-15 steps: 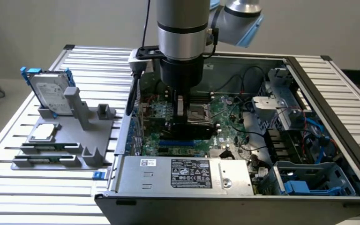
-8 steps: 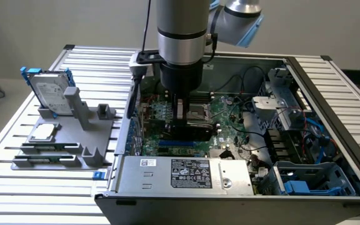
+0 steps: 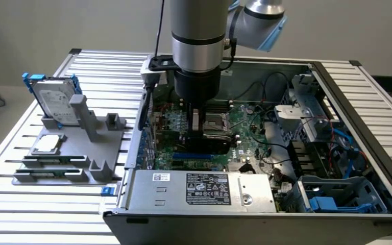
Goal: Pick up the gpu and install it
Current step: 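Insert the gpu into the slot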
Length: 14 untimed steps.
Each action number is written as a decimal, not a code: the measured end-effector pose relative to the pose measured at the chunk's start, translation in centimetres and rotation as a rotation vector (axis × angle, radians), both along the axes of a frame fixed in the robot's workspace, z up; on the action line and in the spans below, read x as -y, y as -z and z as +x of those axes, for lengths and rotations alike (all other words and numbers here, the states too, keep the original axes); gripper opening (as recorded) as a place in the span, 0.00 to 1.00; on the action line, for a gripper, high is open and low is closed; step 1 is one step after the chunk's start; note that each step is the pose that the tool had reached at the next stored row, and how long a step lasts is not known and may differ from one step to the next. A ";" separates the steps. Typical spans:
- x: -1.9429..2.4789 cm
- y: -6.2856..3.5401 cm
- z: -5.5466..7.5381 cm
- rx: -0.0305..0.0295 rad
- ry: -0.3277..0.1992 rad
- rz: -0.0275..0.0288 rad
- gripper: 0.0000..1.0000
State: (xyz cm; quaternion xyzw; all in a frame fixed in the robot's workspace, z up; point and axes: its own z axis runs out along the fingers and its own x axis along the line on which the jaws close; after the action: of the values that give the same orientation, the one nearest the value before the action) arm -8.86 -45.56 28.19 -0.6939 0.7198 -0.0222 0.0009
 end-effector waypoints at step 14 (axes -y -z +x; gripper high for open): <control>0.38 0.76 0.0 -0.0065 0.007 0.0077 0.26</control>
State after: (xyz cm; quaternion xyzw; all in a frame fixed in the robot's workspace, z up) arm -8.88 -45.94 27.43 -0.6912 0.7224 -0.0172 0.0011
